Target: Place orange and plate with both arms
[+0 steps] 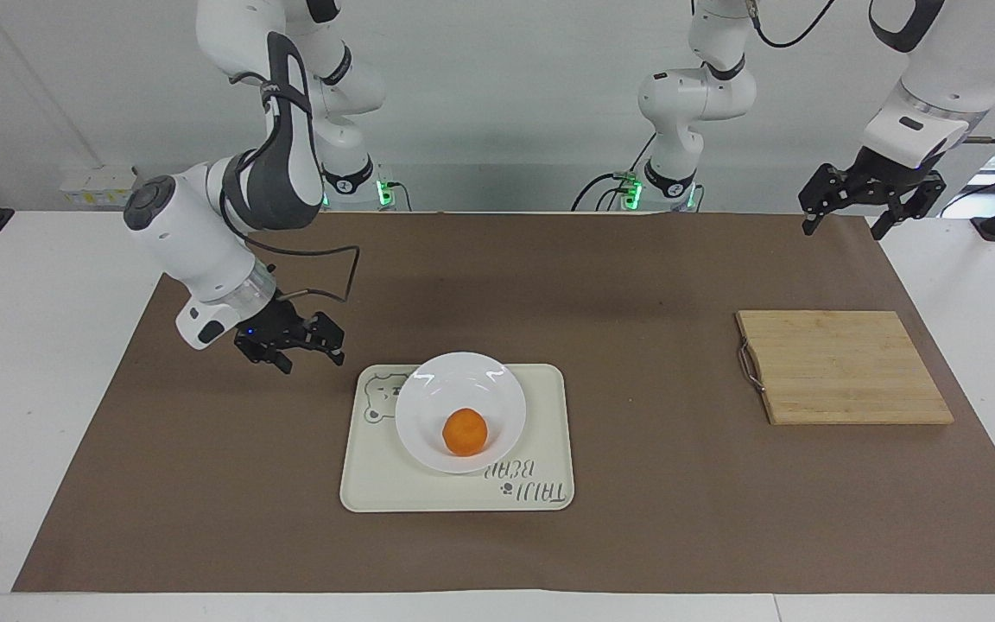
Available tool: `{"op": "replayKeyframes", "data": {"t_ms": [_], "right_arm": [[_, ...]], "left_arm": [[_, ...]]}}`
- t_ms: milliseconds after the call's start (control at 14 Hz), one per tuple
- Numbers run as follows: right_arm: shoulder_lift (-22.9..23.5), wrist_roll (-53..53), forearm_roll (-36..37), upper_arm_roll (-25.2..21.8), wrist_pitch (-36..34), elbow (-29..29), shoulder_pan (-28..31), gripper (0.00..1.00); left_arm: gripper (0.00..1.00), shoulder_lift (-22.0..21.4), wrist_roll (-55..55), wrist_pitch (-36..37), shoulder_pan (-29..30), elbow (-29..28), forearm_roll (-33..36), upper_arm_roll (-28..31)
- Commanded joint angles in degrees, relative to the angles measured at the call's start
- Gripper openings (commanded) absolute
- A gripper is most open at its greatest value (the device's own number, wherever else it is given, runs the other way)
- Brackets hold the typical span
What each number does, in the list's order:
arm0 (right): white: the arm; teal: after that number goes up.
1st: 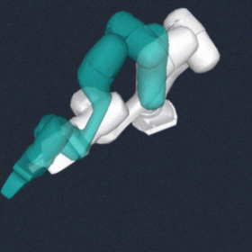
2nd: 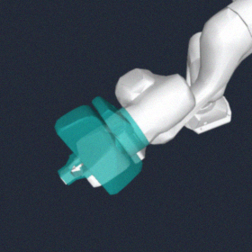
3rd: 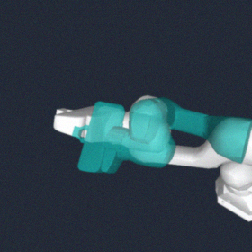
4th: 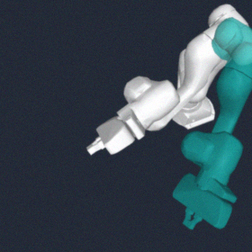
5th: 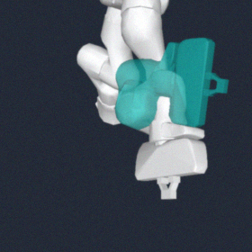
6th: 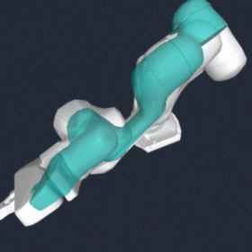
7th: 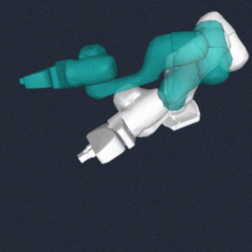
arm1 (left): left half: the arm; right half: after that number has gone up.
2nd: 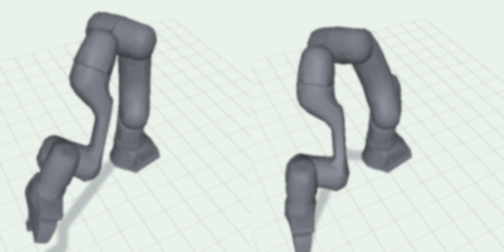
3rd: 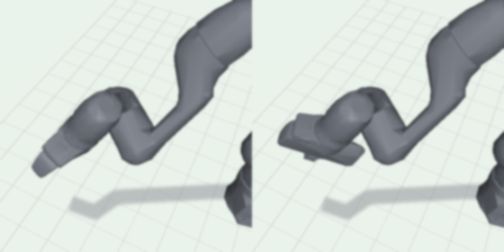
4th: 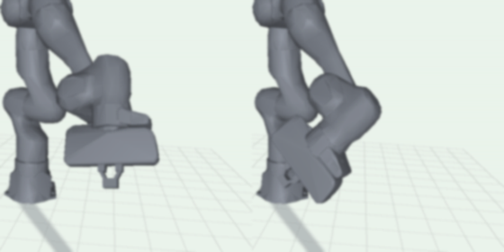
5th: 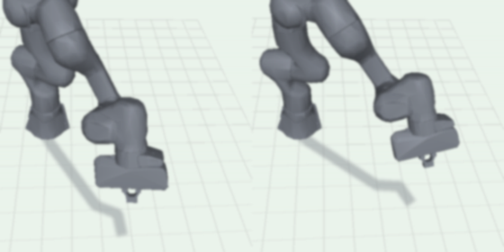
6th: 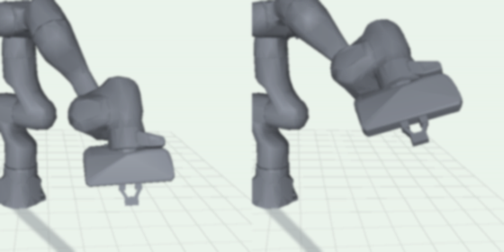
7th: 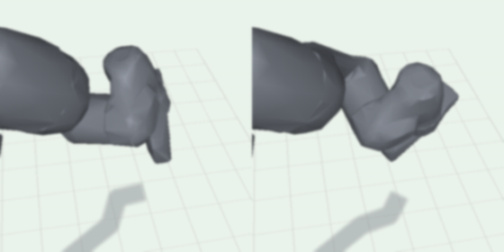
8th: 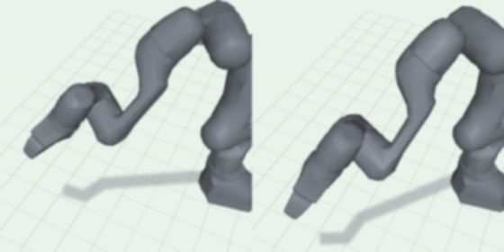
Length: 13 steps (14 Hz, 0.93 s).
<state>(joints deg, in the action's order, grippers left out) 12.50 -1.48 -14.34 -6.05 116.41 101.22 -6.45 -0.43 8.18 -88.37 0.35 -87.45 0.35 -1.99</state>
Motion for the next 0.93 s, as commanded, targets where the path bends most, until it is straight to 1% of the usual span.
{"op": "replayKeyframes", "data": {"t_ms": [0, 71, 286, 357, 500, 786, 857], "right_arm": [[-3.7, 11.2, 4.8, 0.3, -4.2, 0.2, -0.1, 1.00], [-5.1, 14.3, 4.8, 0.3, -5.8, 0.2, -0.1, 1.00], [-9.5, 15.2, 6.1, 0.1, -11.6, 0.2, 1.3, 1.00], [-10.7, 14.7, 6.5, 0.3, -13.3, 0.2, 3.1, 1.00], [-12.7, 12.3, 6.7, 0.2, -15.9, 0.2, 4.9, 1.00], [-16.4, 7.5, 11.3, 0.2, -20.8, -0.7, 5.3, 1.00], [-16.5, 6.8, 11.5, 0.3, -23.6, -2.8, 5.3, 1.00]], "left_arm": [[1.00, 0.4, -0.4, 0.0, -0.5, 1.0, -0.6, 0.4], [1.00, 0.4, -0.4, 0.0, -0.5, 1.0, -0.6, 0.4], [1.00, 0.3, -0.4, 0.0, -0.5, 1.0, -0.6, 0.4], [1.00, 0.4, -0.4, 0.0, -0.5, 1.0, -0.6, 0.4], [1.00, 0.4, -0.4, 0.0, -0.5, 1.0, -0.6, 0.4], [1.00, 0.4, -0.4, 0.0, -0.5, 1.0, -0.7, 0.4], [1.00, 0.4, -0.4, 0.0, -0.5, 1.0, -0.7, 0.4]]}}
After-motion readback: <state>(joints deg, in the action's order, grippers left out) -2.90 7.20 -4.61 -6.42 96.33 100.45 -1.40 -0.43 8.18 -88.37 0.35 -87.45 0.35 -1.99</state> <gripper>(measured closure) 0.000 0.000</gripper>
